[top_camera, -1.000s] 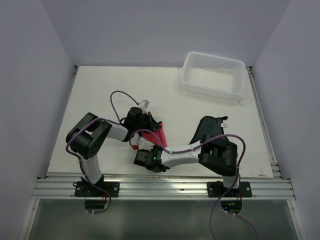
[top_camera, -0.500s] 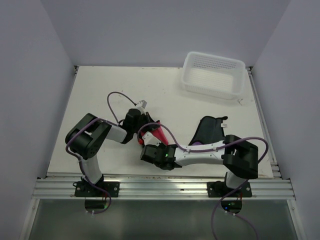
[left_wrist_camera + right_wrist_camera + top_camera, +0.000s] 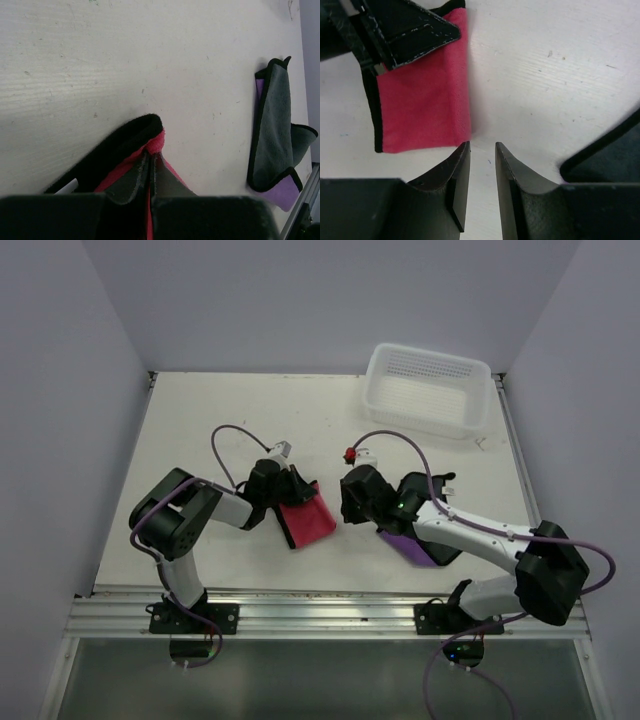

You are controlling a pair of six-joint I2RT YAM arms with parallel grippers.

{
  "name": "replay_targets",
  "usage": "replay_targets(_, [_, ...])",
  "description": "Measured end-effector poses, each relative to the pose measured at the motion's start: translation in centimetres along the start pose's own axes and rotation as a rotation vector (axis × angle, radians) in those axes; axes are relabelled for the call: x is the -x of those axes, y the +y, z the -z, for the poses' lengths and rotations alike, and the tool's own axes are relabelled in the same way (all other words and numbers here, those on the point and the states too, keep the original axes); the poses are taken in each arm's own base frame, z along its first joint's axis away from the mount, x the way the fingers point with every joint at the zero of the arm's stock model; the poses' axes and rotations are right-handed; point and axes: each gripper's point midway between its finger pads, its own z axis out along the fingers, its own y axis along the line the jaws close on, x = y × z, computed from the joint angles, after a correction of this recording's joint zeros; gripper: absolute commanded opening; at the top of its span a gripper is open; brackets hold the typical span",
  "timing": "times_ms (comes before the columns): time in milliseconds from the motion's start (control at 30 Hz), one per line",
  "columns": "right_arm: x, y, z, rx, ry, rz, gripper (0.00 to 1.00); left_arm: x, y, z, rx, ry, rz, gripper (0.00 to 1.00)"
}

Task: Roll the towels
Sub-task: Roll the towel

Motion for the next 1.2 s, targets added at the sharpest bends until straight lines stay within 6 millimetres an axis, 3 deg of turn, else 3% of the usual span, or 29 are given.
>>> replay_targets(233, [-0.9,0.4,-4.1,0.094,0.120,-0.221,0.33,0.0,0.1,0.1,0.001,-0.010,-0.001,0.00])
replay_targets(400, [-2.2,0.5,-5.8,0.118,0.195,-0.306,0.33,0.0,0.1,0.1,0.000,-0.014,-0.003,0.00])
replay_targets(767, [-2.4,1.5,-6.3,0.183,0.210,-0.353,0.34,0.0,0.1,0.1,0.004,-0.022,-0.006,0.00])
replay_targets(1033, [-5.0,1.1,-6.9,0.176,0.263,-0.363,0.35,0.0,0.1,0.2,0.007,-0.032,-0.009,0.00])
replay_targets(1200, [-5.2,0.9,-6.9,0.174,0.263,-0.365,0.36,-0.1,0.1,0.2,0.005,-0.034,-0.009,0.00])
